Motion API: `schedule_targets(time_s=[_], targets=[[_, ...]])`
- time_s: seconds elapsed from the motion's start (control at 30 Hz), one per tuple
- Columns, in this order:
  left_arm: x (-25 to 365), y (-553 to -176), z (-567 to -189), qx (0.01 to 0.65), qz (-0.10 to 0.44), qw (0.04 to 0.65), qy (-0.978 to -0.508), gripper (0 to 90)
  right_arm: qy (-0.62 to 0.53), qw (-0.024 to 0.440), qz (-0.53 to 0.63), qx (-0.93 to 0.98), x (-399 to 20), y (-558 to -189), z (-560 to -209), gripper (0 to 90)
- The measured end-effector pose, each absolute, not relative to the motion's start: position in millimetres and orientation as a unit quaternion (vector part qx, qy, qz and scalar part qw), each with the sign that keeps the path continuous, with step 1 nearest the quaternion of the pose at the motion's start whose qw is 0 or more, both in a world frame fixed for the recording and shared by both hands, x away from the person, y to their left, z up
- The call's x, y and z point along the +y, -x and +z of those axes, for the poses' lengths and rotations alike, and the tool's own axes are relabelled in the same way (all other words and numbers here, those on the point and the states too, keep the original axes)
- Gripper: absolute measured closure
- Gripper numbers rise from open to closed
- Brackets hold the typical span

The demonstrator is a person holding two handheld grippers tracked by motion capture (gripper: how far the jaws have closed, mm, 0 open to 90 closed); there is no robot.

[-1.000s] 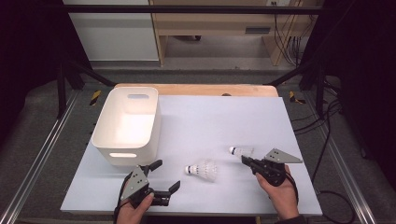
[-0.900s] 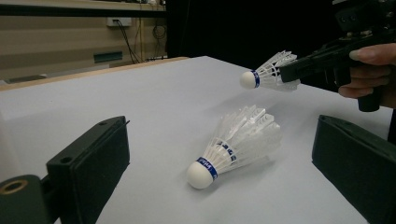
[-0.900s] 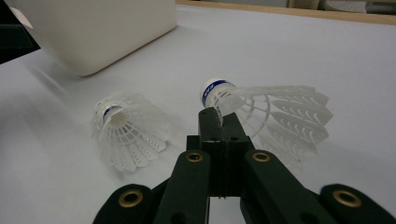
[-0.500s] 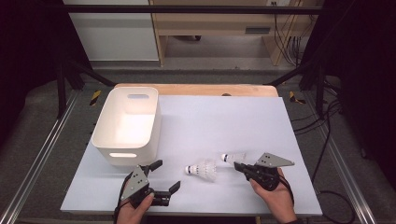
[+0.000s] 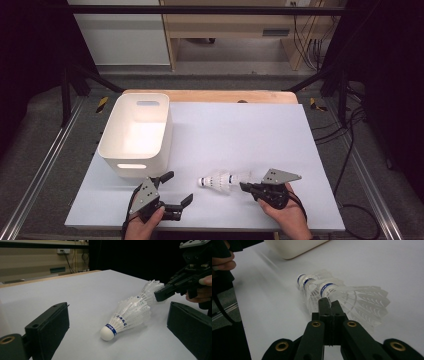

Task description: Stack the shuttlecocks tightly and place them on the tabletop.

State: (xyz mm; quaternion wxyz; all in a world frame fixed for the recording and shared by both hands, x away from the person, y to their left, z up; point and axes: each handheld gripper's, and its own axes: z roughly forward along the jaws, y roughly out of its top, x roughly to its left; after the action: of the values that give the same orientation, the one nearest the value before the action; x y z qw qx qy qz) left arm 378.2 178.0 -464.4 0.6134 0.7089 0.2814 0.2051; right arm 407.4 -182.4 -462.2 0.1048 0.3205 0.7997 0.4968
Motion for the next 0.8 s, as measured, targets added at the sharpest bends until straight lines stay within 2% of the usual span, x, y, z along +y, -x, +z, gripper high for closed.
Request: schedule_targets(time_s=[0.33,0.8], targets=[[177,-378,-465,0.28,0.204,0.613,-0.71,3.9,-0.307,0.078,0.496,0.809,-163,-416,-469,90.0],[176,-378,-465,0.279,0.202,0.612,-0.712,3.9,-0.299,0.066,0.49,0.816,-153,-422,-474,90.0]])
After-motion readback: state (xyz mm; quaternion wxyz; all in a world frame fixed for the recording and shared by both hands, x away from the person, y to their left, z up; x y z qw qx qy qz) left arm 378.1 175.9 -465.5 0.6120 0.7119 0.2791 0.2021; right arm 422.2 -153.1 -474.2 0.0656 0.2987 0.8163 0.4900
